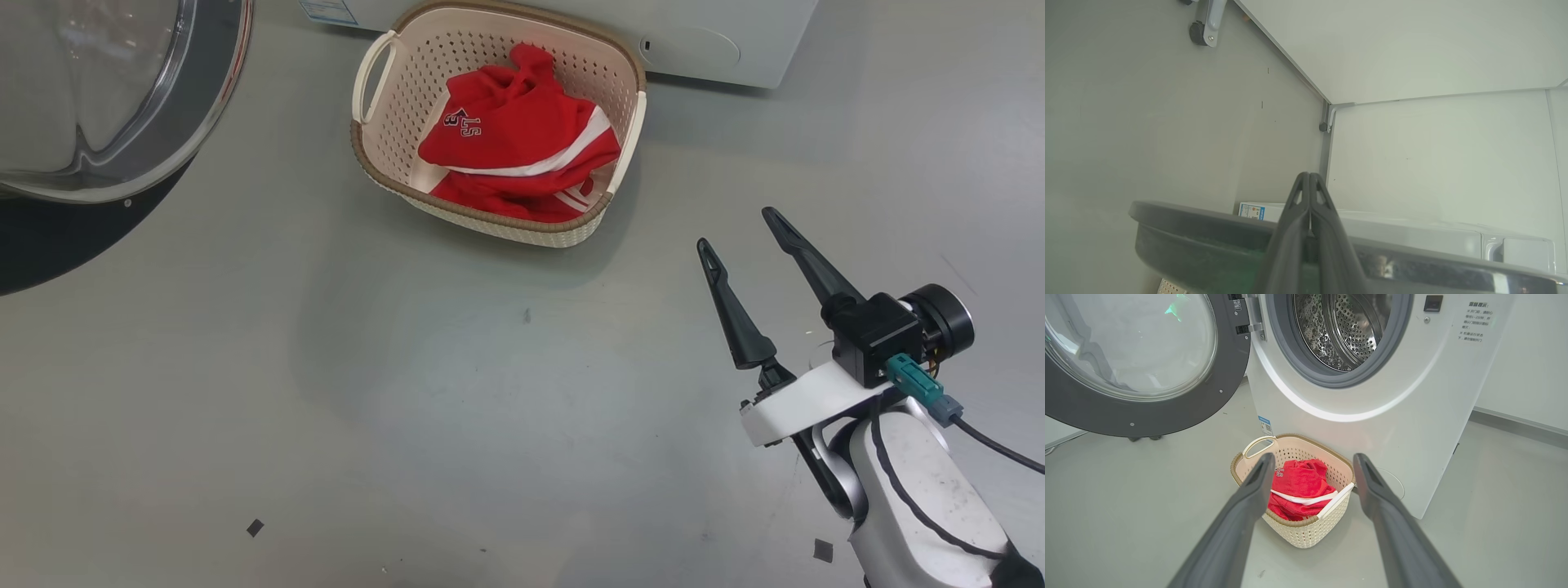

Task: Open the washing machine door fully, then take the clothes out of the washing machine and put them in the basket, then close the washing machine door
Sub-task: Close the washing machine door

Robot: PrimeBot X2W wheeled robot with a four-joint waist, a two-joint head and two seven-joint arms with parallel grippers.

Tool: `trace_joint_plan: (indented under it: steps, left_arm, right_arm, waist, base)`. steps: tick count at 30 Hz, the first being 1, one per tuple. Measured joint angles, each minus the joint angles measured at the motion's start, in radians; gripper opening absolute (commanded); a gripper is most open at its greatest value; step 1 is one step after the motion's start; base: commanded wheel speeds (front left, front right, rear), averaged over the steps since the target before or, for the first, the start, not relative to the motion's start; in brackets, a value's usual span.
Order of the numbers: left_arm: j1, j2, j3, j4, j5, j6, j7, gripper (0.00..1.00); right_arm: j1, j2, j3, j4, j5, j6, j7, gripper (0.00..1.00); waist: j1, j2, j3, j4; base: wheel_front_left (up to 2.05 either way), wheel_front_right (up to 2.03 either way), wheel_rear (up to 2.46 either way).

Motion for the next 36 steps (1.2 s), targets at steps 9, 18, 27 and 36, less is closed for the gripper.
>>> trace_joint_plan:
  steps: [9, 18, 27, 36]
  left_arm:
    - [-0.012, 0.021, -0.027, 0.024, 0.012, 0.0, 0.042, 0.0]
    - [-0.015, 0.019, -0.051, 0.049, 0.012, 0.0, 0.073, 0.0]
    - [-0.014, 0.006, -0.074, 0.074, 0.021, -0.02, 0.125, 0.0]
    - [-0.008, -0.027, -0.099, 0.087, 0.012, -0.076, 0.223, 0.0]
  right_arm:
    - [-0.003, 0.002, 0.0, 0.004, 0.0, -0.001, 0.0, 1.0]
    - [-0.003, 0.011, -0.007, 0.028, 0.005, -0.003, -0.011, 1.0]
    - [-0.003, 0.012, -0.008, 0.042, 0.011, -0.004, -0.018, 1.0]
    - [-0.001, 0.021, -0.008, 0.058, 0.018, -0.004, -0.027, 1.0]
  waist:
    - [0.0, 0.0001, -0.001, -0.003]
    - [0.0, 0.0, -0.025, 0.001]
    - [0.0, 0.0, -0.056, 0.008]
    - [0.0, 0.0, -0.085, 0.017]
  base:
    - [0.0, 0.0, 0.0]
    - [0.0, 0.0, 0.0]
    - [0.0, 0.0, 0.0]
    - [0.0, 0.0, 0.0]
